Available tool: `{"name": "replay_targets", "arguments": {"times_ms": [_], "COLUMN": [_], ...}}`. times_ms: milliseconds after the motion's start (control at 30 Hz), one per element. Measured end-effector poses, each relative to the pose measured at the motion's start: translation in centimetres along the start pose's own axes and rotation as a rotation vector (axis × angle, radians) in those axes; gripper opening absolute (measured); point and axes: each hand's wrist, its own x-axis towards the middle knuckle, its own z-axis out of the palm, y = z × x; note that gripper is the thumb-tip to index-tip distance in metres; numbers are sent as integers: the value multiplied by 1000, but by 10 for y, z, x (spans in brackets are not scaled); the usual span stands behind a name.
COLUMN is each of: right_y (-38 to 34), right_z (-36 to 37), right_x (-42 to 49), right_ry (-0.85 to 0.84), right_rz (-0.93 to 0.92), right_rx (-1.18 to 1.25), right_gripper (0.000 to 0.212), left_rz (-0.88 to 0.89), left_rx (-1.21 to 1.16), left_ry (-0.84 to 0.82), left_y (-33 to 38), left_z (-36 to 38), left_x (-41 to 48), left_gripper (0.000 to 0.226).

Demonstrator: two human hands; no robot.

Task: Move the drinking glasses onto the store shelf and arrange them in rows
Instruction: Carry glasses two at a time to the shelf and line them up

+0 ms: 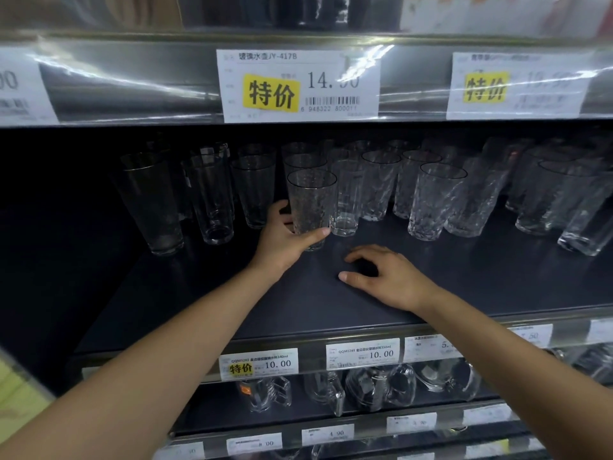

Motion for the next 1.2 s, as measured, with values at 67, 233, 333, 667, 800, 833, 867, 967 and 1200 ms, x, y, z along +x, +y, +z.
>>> {"name": "replay_targets", "arguments": {"times_ms": [67,233,333,667,800,833,867,967,1200], "right_y": [-1,-4,-12,14,38,45,54,85,183], "right_z": [-1,-15,-31,-94,-123,-132,-141,-170,-250], "right_x": [0,-4,-31,-206,-268,-282,-295,-331,-393], "right_ry": [11,49,96,429,533,553,568,613,640], "right_rz": [28,248,286,349,412,419,426,458,495], "right_rx": [34,336,526,586,583,574,558,533,538], "right_gripper": [40,26,19,25,35,39,42,42,32], "left_rz": [-57,-159,-166,-24,21,25,29,44,49], "left_rx": [21,179,206,-48,-117,-126,-130,-140,-145], "left_ry": [-40,-137,-223,-388,-515,-546,-576,-650,-677], "left_y": [8,25,32,95,122,128,133,150,188], "left_z": [-7,-21,-27,28,90,109,127,187,327], "left_x": [-7,-39,-60,-138,-168,-174,-180,-196,-224], "left_gripper": [102,65,32,10,12,12,11,10,10]}}
